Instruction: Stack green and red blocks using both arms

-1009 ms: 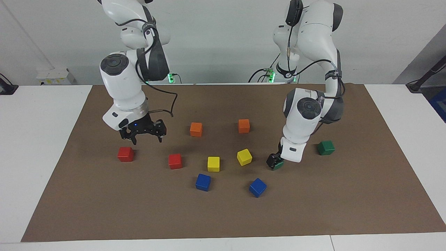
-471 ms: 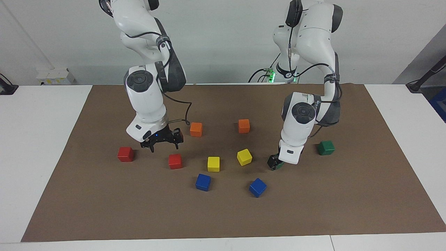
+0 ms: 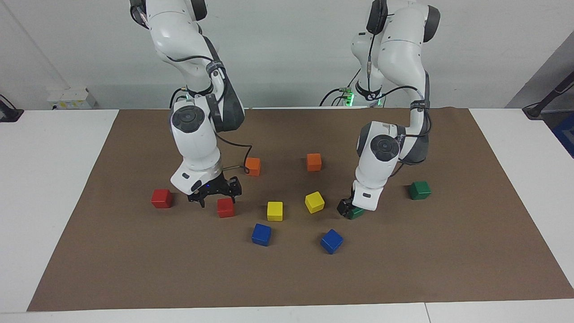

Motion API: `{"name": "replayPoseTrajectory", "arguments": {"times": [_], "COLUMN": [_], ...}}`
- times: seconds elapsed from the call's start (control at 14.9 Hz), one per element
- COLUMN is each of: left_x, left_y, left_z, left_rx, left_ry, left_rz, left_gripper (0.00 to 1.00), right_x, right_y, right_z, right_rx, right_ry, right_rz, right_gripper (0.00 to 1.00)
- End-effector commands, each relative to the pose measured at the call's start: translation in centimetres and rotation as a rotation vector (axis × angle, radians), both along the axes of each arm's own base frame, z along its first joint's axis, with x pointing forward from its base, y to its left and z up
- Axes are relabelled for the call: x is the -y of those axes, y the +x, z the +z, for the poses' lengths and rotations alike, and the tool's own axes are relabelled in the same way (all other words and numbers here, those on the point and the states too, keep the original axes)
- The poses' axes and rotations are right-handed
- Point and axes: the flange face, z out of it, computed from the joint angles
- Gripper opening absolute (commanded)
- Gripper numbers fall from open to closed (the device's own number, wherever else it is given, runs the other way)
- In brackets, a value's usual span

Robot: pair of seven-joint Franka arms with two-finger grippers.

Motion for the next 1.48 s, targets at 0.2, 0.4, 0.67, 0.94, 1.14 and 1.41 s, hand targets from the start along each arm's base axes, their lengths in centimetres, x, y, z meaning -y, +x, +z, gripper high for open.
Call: {"name": "replayPoseTrajectory", "arguments": {"times": [0.2,0.4,0.67,0.94,1.14,1.41], "left_x": [0.6,-0.2,-6.4,-15.8,-21.6,-25.6], "left_y": [-1.3,-0.1,0.5,-1.2,-2.0,-3.5], "left_z": [0.8,4.0,11.4,14.5,13.4,10.7], "left_rx": [0.005,-0.062,-0.107,-0.130,-0.142,-0.097], "left_ry": [-0.007,0.030,0.049,0.033,0.016,0.015], "left_rz": [0.048,0.058,-0.045,-0.233,-0.406,-0.453], "left_gripper": [0.28,0.00,0.00,0.00,0.00,0.00], "right_x": [1.6,1.7,1.9,2.0,2.0,2.0], "right_y": [-1.5,-2.1,-2.2,-2.4,-2.4,-2.4], "right_z": [-3.5,-4.4,-5.1,-6.3,-6.5,-7.3], "right_rx": [-0.049,-0.041,-0.048,-0.034,-0.035,-0.037], "right_ry": [-0.003,0.000,-0.002,0.003,0.003,0.003], "right_rz": [-0.035,-0.039,-0.040,-0.047,-0.050,-0.053], "right_gripper": [1.00,1.00,1.00,1.00,1.00,0.56]}}
